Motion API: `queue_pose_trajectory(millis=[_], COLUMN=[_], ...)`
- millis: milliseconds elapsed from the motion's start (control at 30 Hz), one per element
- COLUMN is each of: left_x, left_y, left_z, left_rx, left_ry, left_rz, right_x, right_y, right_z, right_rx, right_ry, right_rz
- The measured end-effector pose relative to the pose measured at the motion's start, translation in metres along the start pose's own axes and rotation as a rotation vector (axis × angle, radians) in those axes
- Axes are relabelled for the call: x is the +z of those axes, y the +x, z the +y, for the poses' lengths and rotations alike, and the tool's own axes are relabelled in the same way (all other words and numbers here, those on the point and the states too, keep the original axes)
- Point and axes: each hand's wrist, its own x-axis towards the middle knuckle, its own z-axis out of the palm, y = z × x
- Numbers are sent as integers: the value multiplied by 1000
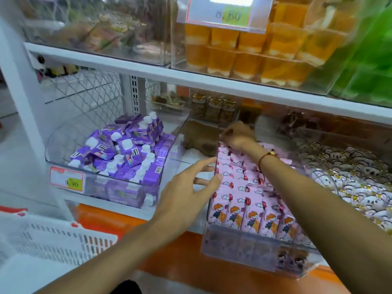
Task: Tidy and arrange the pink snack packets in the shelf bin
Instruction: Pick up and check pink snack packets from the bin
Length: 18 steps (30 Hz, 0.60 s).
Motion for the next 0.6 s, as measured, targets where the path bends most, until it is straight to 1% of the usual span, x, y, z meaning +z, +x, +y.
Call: queue_pose_trajectory(millis=[67, 200, 267, 333, 400, 467, 533, 600], left_x=[1, 4, 3, -1, -6, -10, -10, -9], left_y=[2, 3, 3, 5, 11, 14, 12, 4], left_z=[1, 3, 5, 11, 21, 34, 42, 45], left_rx=[-15, -58, -92, -114, -90, -37, 32, 114], left_ry=[-10, -24, -54, -73, -53, -24, -3, 39], left_rz=[16, 36, 54, 112, 177, 218, 232, 166], right_x=[-3, -15, -27, -41, -52, -56, -59, -63], right_y=[-1, -15, -30, -51, -77, -106, -134, -158], right_z=[0, -5, -8, -9, -9, -9, -13, -19], right_rx=[-13, 45, 55, 80, 128, 172, 134, 60], right_ry=[143, 686, 890, 1059, 1106, 1106, 1099, 1088], right_rz=[119, 303, 402, 528, 602, 574, 506, 479])
